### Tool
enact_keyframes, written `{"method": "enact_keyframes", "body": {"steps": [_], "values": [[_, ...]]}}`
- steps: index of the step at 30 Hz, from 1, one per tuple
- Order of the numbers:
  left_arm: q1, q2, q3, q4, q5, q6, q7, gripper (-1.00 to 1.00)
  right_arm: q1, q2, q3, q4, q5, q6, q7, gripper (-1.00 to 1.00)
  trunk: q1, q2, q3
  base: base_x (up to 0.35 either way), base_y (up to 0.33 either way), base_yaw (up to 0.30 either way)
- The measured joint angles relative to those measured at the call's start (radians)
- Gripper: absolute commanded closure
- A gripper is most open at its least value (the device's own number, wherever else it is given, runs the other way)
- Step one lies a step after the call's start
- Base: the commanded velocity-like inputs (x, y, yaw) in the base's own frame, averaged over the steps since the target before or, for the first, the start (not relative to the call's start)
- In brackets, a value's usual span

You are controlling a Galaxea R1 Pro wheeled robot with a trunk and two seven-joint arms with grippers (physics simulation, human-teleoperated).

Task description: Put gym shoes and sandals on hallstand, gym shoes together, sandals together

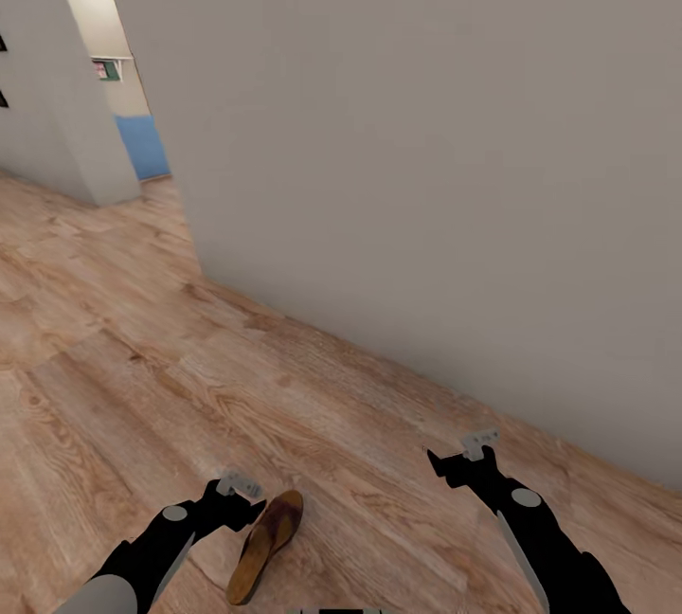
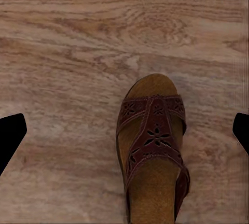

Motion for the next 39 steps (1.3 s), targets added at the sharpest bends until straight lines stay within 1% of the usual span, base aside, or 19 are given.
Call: {"method": "enact_keyframes", "body": {"steps": [1,12,17,21,28,39], "values": [[0.0,0.0,0.0,0.0,0.0,0.0,0.0,-1.0,0.0,0.0,0.0,0.0,0.0,0.0,0.0,-1.0,0.0,0.0,-0.004,0.0,0.0,-0.291],[0.001,0.0,0.0,0.0,0.001,-0.011,0.001,-1.0,0.0,0.001,0.001,0.0,-0.001,0.0,0.0,-1.0,0.0,0.0,-0.004,0.0,0.0,-0.291],[0.001,0.0,0.0,0.0,0.001,-0.012,0.002,-1.0,0.0,0.001,0.002,-0.002,-0.001,0.0,0.0,-1.0,0.0,0.0,-0.004,0.0,0.0,-0.16],[0.001,0.0,0.0,0.0,0.001,-0.012,0.002,-1.0,0.0,0.001,0.002,-0.003,-0.001,0.0,0.0,-1.0,0.002,-0.001,-0.019,0.0,0.0,-0.056],[0.001,0.002,0.001,-0.001,0.001,-0.012,0.003,-1.0,0.0,0.001,0.003,-0.033,-0.001,0.0,0.0,-1.0,0.005,-0.003,-0.046,0.0,0.0,-0.009],[0.002,0.008,0.003,-0.001,0.001,-0.017,0.003,-1.0,0.0,0.001,0.005,-0.037,-0.001,0.0,0.0,-1.0,0.01,-0.005,-0.089,0.0,0.0,-0.001]]}}
